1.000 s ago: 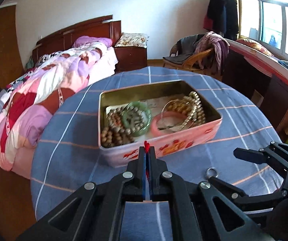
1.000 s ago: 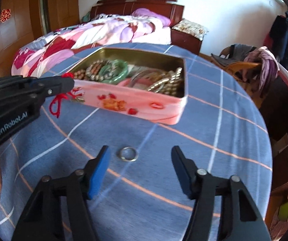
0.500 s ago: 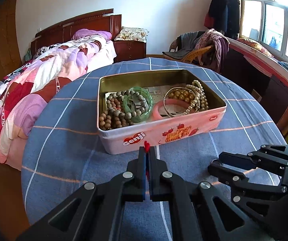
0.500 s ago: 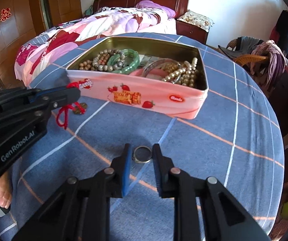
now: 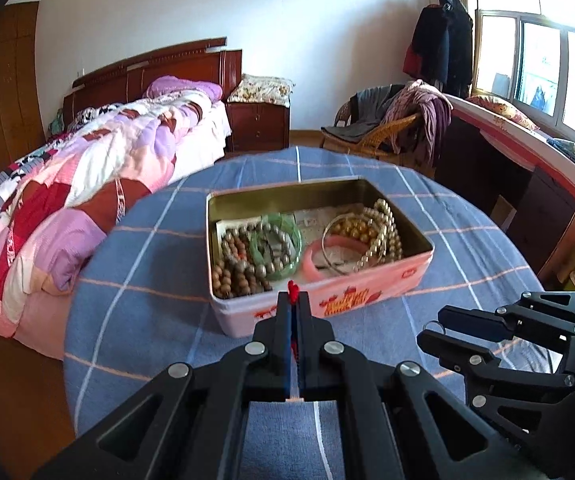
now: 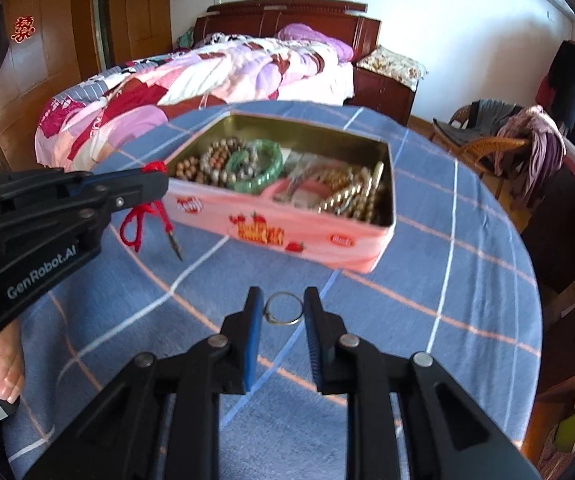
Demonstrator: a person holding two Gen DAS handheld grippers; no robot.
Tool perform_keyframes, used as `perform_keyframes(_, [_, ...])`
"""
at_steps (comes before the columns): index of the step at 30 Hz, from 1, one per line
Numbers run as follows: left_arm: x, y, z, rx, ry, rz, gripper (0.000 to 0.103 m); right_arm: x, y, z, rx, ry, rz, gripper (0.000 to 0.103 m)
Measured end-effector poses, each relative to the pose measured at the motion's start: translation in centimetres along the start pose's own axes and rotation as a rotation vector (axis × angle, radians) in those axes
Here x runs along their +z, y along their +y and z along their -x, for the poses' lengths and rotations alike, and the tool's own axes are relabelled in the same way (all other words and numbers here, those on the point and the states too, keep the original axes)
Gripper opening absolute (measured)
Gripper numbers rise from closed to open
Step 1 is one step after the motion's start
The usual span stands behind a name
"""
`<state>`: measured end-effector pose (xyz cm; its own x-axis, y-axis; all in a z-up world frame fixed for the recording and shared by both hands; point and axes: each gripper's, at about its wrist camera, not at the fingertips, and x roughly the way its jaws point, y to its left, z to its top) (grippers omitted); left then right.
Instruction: Organize jewelry
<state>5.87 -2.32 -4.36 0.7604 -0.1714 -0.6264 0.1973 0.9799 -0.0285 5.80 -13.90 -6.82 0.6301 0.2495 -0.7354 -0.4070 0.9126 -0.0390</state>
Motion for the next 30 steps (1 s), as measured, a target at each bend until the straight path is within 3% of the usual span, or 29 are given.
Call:
perform_keyframes(12, [3.5, 0.3, 1.5, 0.035, -0.071, -0.041, 0.001, 3.7, -0.6, 1.5, -0.009, -0.080, 0.017, 0.023])
perform_keyframes(30, [8.1, 0.3, -1.1, 0.089, -0.110, -0.098, 0.001, 8.1, -2.1, 0.4, -0.031, -0.129, 0.004, 0.023])
